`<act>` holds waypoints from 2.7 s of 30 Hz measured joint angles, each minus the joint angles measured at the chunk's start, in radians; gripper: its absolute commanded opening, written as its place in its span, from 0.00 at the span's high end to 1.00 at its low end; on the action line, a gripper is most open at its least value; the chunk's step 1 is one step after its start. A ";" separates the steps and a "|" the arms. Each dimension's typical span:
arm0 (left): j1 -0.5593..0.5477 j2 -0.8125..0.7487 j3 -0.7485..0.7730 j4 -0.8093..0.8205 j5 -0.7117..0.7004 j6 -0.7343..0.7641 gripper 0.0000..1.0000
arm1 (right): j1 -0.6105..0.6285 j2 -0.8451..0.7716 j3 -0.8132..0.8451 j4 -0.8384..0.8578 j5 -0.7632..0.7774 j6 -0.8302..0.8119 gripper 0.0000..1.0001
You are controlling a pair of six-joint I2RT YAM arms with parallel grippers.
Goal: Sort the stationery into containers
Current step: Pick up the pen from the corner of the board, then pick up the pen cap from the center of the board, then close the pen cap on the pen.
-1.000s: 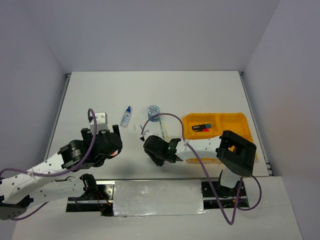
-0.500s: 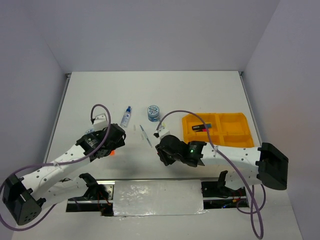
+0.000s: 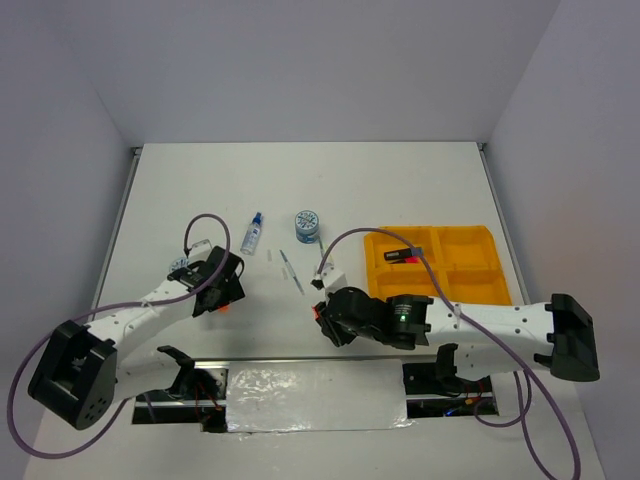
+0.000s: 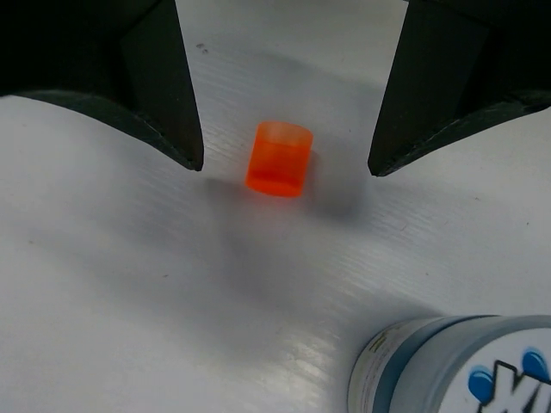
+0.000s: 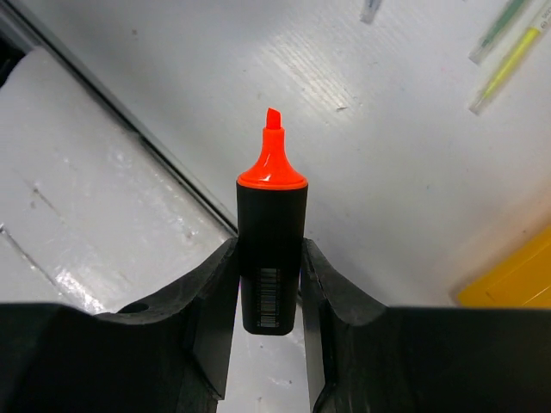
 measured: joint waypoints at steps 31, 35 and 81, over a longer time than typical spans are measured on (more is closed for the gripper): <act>-0.003 -0.508 0.038 0.356 0.431 0.119 0.89 | 0.162 -0.147 -0.149 0.416 0.005 -0.027 1.00; -0.006 -0.604 0.011 0.650 0.627 0.089 0.89 | 0.159 -0.232 -0.222 0.700 -0.055 -0.029 1.00; -0.034 -0.638 -0.045 1.486 1.069 -0.218 0.77 | 0.015 -0.022 -0.119 1.313 -0.413 -0.024 1.00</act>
